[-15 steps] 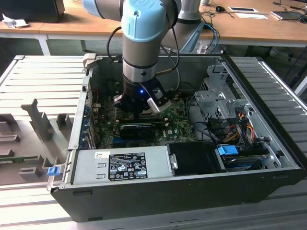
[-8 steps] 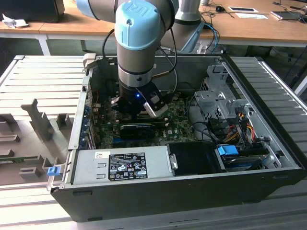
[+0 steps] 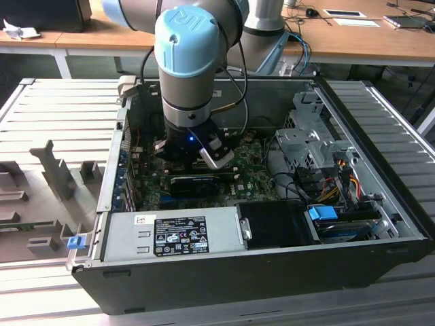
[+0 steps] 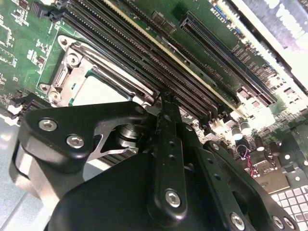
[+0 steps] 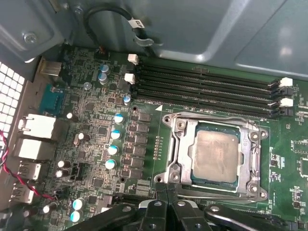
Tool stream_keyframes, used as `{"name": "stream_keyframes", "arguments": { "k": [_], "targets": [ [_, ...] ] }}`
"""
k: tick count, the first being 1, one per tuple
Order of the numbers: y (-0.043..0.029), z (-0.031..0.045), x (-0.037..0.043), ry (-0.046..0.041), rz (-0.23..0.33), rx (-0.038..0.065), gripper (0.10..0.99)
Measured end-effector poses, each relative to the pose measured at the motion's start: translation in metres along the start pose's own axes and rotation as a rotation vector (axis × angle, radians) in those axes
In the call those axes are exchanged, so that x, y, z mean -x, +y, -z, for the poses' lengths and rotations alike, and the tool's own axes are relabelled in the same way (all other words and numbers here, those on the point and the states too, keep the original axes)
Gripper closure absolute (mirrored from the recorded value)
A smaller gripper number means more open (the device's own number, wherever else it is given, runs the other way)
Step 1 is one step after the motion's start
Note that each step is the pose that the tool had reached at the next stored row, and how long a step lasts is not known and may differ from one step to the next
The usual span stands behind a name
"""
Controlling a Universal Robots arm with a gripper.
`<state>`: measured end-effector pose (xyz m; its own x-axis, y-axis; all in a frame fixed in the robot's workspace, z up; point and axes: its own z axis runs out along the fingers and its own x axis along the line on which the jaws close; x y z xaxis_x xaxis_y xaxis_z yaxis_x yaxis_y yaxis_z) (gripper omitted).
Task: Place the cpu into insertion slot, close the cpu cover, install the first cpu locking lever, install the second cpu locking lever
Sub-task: 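Install the second cpu locking lever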
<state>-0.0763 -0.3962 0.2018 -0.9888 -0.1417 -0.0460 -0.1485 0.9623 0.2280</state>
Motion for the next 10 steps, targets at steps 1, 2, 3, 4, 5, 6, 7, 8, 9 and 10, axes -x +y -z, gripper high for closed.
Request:
{"name": "stream_keyframes", "arguments": {
  "k": [1,2,3,4,5,6,7,8,9,10],
  "targets": [
    [0.0000,-0.0006,-0.0009,-0.0042,0.001,0.006,0.980],
    [-0.0001,-0.0014,-0.0016,-0.0075,0.001,0.013,0.980],
    [-0.0001,-0.0019,-0.0019,-0.0089,0.001,0.015,0.980],
    [-0.0003,-0.0027,-0.0023,-0.0102,0.002,0.018,0.980],
    [-0.0005,-0.0037,-0.0030,-0.0116,0.002,0.022,0.980],
    [-0.0009,-0.0065,-0.0046,-0.0130,0.002,0.028,0.980],
    [-0.0012,-0.0077,-0.0057,-0.0139,0.002,0.033,0.980],
    [-0.0010,-0.0072,-0.0058,-0.0145,0.002,0.035,0.980],
    [0.0004,-0.0021,-0.0055,-0.0155,0.002,0.037,0.980],
    [0.0020,0.0055,-0.0054,-0.0145,0.002,0.036,0.980]
  ]
}}
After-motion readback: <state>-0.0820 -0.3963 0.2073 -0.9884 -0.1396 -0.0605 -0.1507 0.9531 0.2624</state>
